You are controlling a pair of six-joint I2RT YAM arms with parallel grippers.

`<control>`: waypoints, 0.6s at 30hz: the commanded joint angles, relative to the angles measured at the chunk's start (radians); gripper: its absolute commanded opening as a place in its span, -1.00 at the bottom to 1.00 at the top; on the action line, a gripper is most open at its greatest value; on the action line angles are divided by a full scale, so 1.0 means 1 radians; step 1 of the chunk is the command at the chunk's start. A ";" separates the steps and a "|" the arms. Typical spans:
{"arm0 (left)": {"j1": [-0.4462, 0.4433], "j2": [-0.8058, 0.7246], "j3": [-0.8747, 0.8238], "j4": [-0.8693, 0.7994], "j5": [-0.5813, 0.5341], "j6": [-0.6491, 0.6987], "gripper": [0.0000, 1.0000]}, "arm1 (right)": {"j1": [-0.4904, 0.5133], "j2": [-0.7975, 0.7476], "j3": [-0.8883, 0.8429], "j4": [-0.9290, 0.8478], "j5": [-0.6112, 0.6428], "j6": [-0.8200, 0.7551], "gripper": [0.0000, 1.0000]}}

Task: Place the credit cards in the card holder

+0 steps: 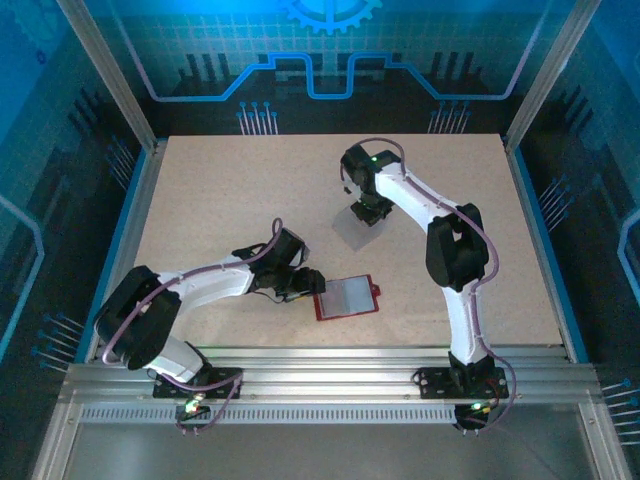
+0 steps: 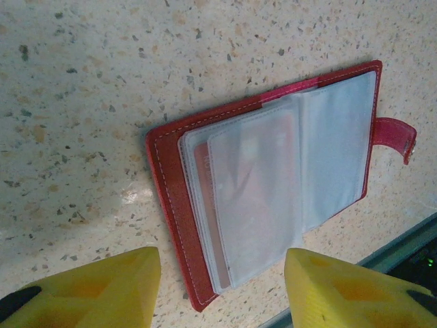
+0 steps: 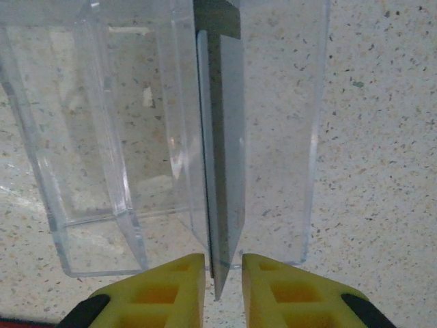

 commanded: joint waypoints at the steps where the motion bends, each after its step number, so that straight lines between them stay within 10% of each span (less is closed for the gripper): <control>1: -0.002 0.015 0.027 -0.001 0.025 0.009 0.05 | -0.016 -0.022 -0.002 -0.023 -0.044 -0.009 -0.50; 18: 0.001 0.025 0.032 -0.003 0.028 0.006 0.04 | -0.017 -0.027 -0.021 -0.038 -0.029 -0.017 -0.48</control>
